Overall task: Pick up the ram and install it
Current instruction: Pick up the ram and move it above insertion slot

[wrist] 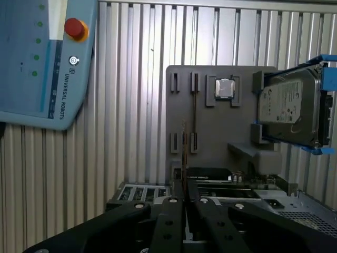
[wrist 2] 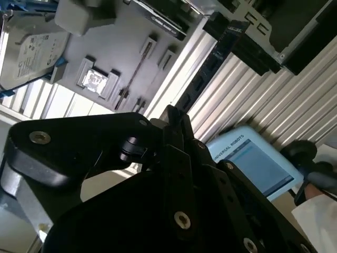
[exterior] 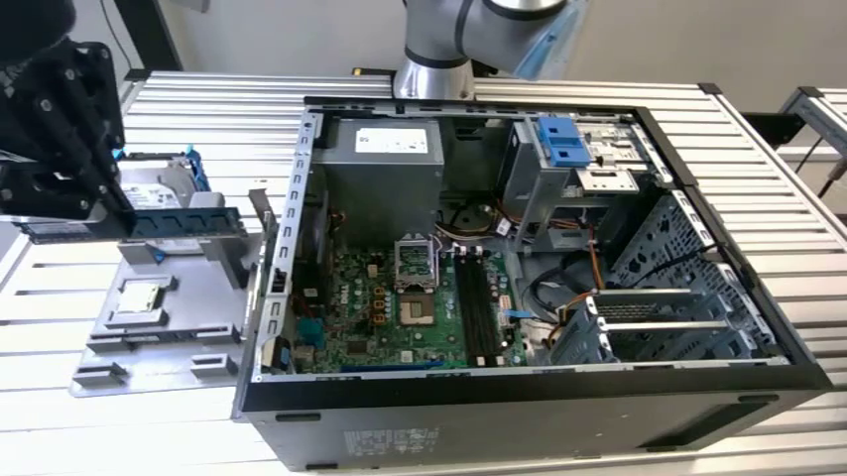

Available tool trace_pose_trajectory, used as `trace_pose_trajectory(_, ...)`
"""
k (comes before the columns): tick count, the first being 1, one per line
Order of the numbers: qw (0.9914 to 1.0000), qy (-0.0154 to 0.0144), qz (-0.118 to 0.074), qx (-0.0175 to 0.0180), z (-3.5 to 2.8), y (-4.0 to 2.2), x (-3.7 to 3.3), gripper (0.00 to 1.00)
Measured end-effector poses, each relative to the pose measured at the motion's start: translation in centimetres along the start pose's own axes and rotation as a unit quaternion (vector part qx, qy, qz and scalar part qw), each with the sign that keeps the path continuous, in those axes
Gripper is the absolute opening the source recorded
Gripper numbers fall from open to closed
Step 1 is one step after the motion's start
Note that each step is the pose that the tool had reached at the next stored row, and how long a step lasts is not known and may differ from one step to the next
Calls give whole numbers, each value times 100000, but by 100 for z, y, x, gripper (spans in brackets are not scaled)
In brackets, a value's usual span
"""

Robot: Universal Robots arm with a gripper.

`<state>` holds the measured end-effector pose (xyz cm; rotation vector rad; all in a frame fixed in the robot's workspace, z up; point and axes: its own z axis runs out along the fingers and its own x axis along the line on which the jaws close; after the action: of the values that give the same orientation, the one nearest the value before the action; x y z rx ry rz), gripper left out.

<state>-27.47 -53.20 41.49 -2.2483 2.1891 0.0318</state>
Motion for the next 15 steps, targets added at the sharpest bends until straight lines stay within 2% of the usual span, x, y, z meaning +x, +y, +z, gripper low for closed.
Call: trace_pose_trajectory(15, 100000, 1, 1, -53, -9, -680, 17, 0)
